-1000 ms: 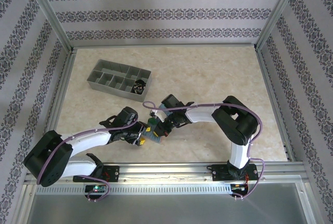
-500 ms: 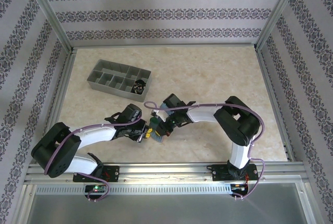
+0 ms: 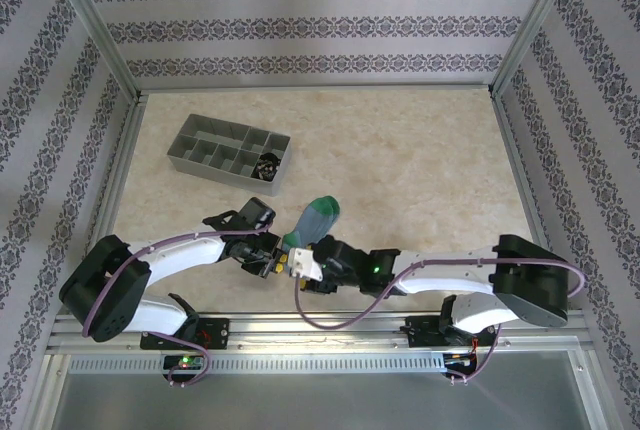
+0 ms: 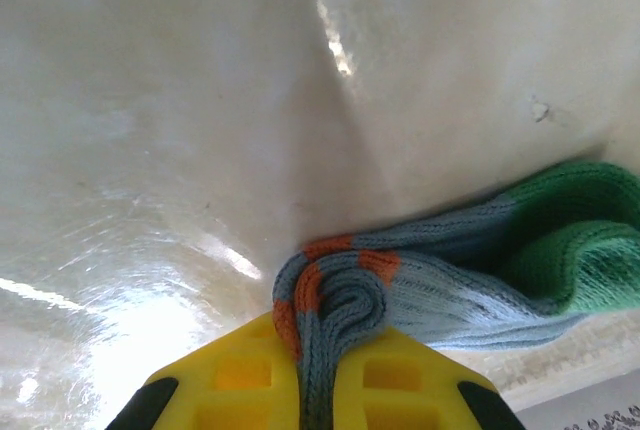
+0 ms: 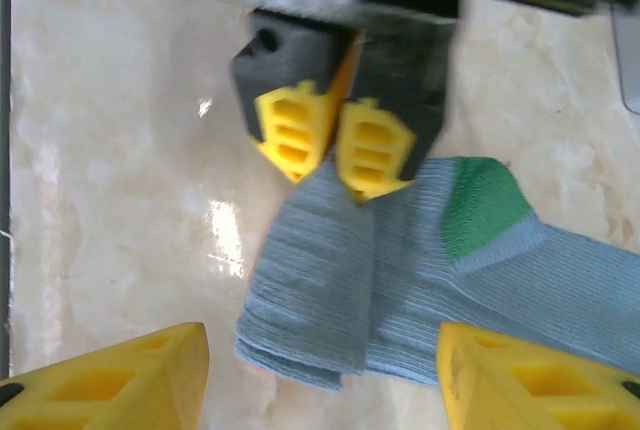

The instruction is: Roll the socks

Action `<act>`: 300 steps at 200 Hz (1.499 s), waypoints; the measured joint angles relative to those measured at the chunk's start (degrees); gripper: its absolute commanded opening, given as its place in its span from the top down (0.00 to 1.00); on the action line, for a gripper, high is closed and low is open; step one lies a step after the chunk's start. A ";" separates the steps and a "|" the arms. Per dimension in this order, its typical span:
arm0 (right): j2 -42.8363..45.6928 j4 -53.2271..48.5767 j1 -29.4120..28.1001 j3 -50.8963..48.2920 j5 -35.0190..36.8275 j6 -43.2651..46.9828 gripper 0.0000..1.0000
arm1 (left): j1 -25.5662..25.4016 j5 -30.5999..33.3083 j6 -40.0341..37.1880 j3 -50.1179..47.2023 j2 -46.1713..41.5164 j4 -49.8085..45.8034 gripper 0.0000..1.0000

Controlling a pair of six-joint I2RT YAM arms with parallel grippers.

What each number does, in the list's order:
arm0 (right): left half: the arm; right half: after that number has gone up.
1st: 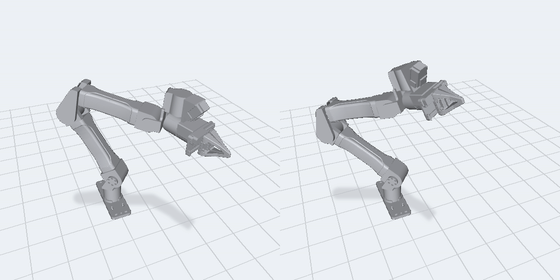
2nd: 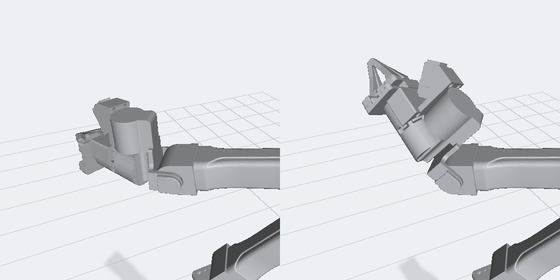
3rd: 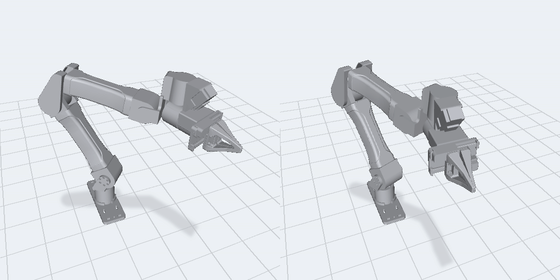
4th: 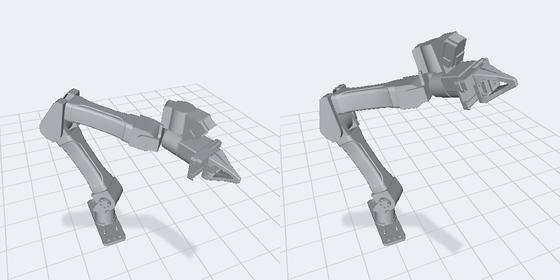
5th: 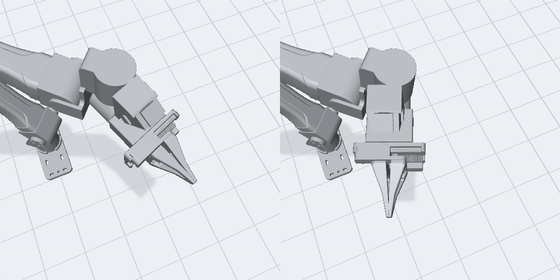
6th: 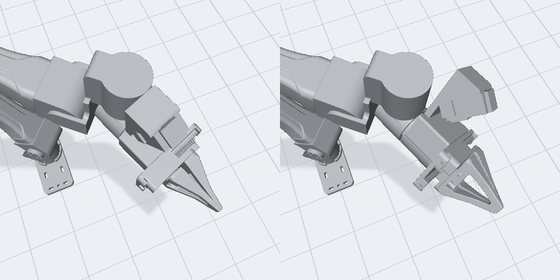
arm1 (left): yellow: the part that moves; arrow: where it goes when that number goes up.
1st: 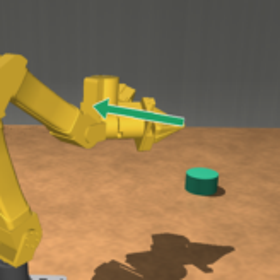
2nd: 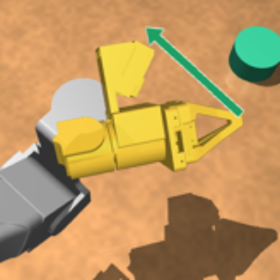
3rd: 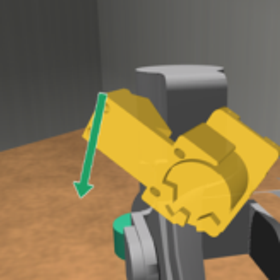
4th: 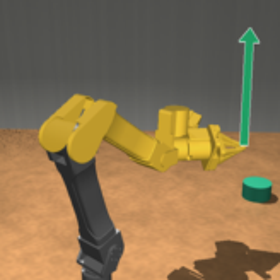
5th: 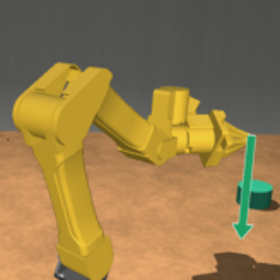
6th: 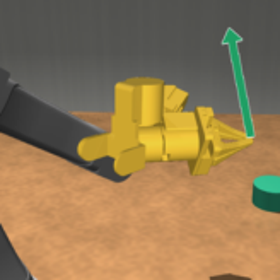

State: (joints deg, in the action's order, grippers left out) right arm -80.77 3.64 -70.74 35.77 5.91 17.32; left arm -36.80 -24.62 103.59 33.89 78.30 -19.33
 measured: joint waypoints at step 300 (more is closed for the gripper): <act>-23.19 -7.30 25.94 15.43 -46.62 -13.62 1.00 | 2.78 3.89 -3.28 -7.04 -12.74 7.69 0.44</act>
State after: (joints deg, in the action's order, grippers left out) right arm -103.96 -3.66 -44.80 51.20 -40.71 3.70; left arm -34.02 -20.73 100.31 26.85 65.56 -11.64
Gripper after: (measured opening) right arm 0.042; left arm 0.568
